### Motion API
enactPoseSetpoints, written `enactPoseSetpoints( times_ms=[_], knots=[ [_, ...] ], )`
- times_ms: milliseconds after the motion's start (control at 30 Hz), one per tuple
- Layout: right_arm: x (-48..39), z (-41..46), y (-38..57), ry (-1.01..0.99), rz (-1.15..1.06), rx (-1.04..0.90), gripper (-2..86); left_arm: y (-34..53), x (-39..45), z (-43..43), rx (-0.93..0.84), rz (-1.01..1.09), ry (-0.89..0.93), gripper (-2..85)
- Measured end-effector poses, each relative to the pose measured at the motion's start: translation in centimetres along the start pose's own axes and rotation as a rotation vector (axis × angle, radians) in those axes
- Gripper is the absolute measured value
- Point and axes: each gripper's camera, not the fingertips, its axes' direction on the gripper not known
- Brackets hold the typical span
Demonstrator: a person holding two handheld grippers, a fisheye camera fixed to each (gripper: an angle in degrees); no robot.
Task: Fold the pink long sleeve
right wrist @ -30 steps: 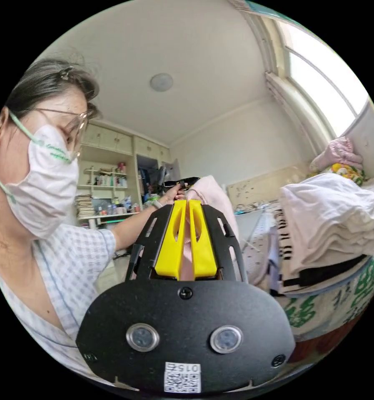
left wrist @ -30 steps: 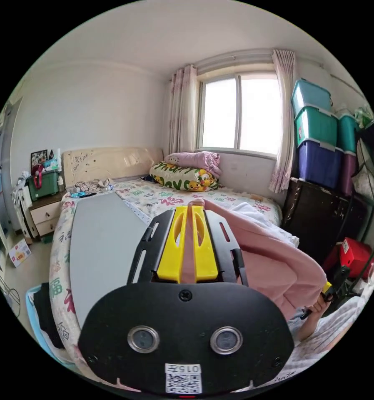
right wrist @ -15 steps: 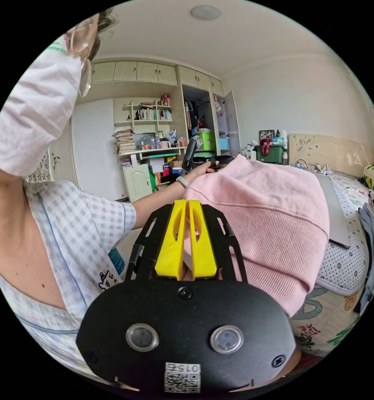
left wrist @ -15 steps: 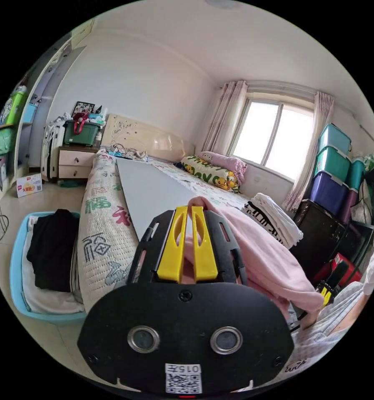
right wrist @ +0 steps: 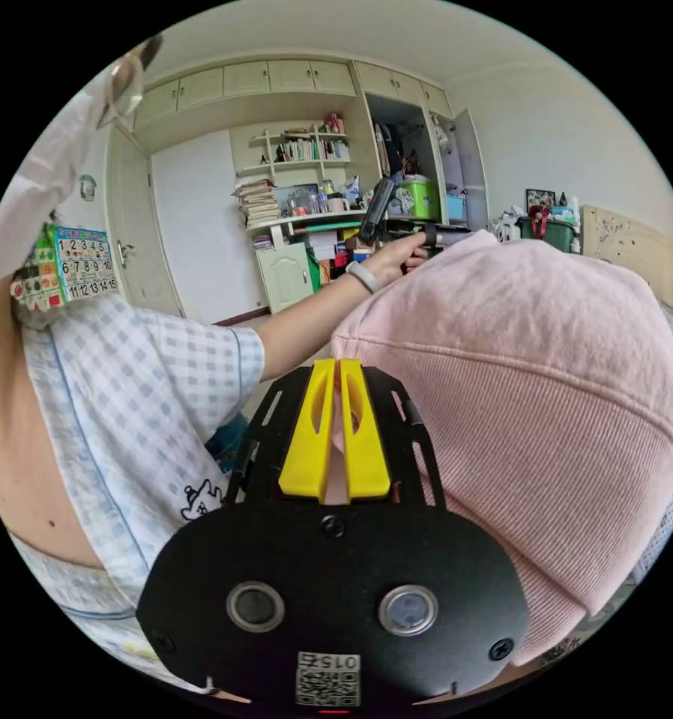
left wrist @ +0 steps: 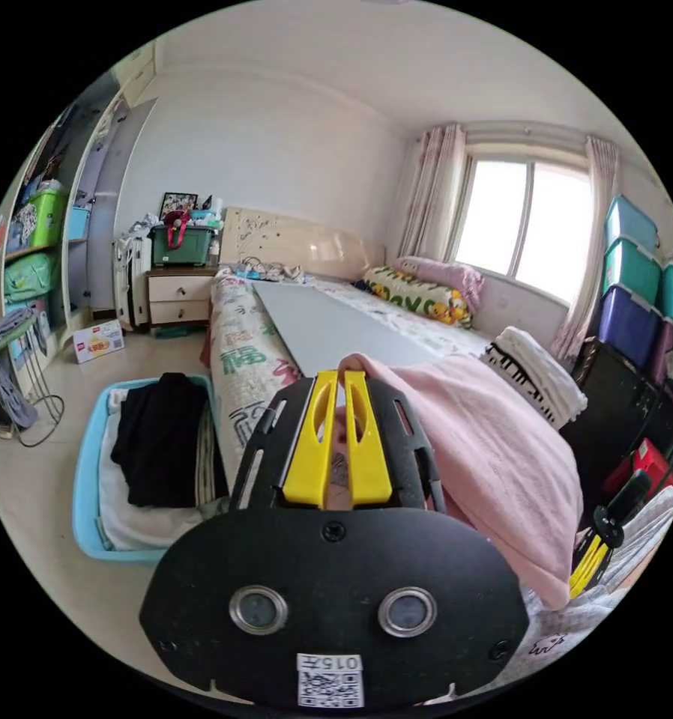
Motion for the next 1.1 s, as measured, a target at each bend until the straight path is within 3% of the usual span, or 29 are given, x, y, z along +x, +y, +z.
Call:
enactPoseSetpoints(
  times_ms=[267, 400, 533, 700, 900, 1100],
  knots=[
    [0.3, 8.3, -0.3, 0.165, -0.008, -0.147, 0.3, 2.2, 6.0, 8.6, -0.208, 0.082, -0.119, 1.0],
    [0.3, 9.0, 0.4, 0.160, 0.025, -0.110, 1.3, 3.6, 8.7, 8.9, -0.210, 0.097, -0.139, 2.3],
    [-1.1, 6.5, 0.7, 0.142, -0.011, -0.093, 4.7, 6.1, 9.9, 5.0, -0.124, 0.027, -0.080, 6.3],
    [-1.7, -1.1, 0.6, 0.053, -0.064, 0.021, 5.9, 10.5, 12.2, -2.0, 0.025, -0.020, 0.133, 7.7],
    [4.0, -8.8, -0.8, 0.353, 0.022, 0.185, 0.4, 11.4, 21.8, -1.9, -0.015, 0.114, 0.270, 6.4],
    [9.6, -0.9, -3.9, 0.310, 0.031, -0.082, -0.6, 12.5, 27.6, 6.6, -0.204, 0.199, 0.274, 4.3]
  ],
)
